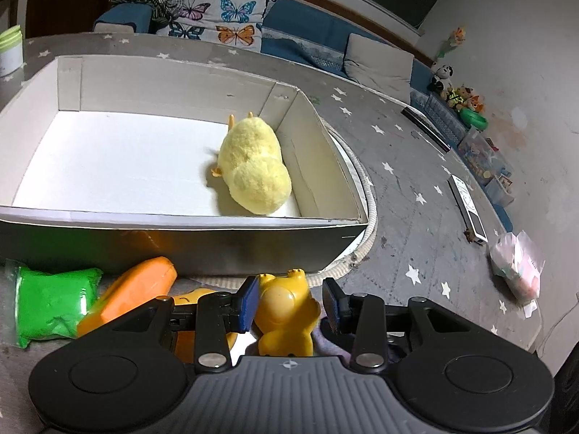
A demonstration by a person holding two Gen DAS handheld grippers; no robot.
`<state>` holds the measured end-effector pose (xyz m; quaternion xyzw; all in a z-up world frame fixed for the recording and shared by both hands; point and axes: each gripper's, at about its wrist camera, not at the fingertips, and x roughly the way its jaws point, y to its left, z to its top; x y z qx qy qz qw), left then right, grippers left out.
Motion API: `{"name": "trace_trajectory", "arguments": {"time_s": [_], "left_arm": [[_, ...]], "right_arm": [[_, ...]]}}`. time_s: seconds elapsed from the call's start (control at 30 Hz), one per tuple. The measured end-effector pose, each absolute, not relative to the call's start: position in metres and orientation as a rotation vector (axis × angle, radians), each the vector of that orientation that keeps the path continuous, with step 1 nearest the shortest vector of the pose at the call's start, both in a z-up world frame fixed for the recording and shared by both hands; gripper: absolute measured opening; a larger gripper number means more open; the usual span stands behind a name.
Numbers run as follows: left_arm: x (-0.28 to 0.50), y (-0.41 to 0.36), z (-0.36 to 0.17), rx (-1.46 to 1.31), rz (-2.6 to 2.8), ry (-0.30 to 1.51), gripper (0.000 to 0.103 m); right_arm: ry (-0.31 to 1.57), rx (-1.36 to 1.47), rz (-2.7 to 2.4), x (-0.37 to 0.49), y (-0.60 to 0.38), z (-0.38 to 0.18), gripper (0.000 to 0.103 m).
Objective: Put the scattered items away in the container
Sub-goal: 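Move the left tool to the small yellow rubber duck and grasp it, then carry the rubber duck with the left tool into the white box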
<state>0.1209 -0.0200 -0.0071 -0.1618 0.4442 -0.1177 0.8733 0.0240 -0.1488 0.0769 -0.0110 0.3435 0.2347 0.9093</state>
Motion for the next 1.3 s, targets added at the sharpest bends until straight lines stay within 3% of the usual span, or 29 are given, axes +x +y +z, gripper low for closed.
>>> {"name": "trace_trajectory", "arguments": {"time_s": [0.27,0.9,1.3], "left_arm": [[0.125,-0.019,-0.007,-0.347,-0.24,0.94,0.041],[0.127,-0.022,-0.009,-0.323,-0.23,0.925,0.038],[0.108,-0.012,0.028,-0.343,-0.239,0.823,0.038]], "right_arm": [[0.722,0.007,0.481,0.029,-0.151,0.075,0.043],[0.734,-0.01,0.481,0.027,-0.143,0.072,0.04],[0.642,-0.074,0.497,0.007,-0.133,0.099,0.04]]}}
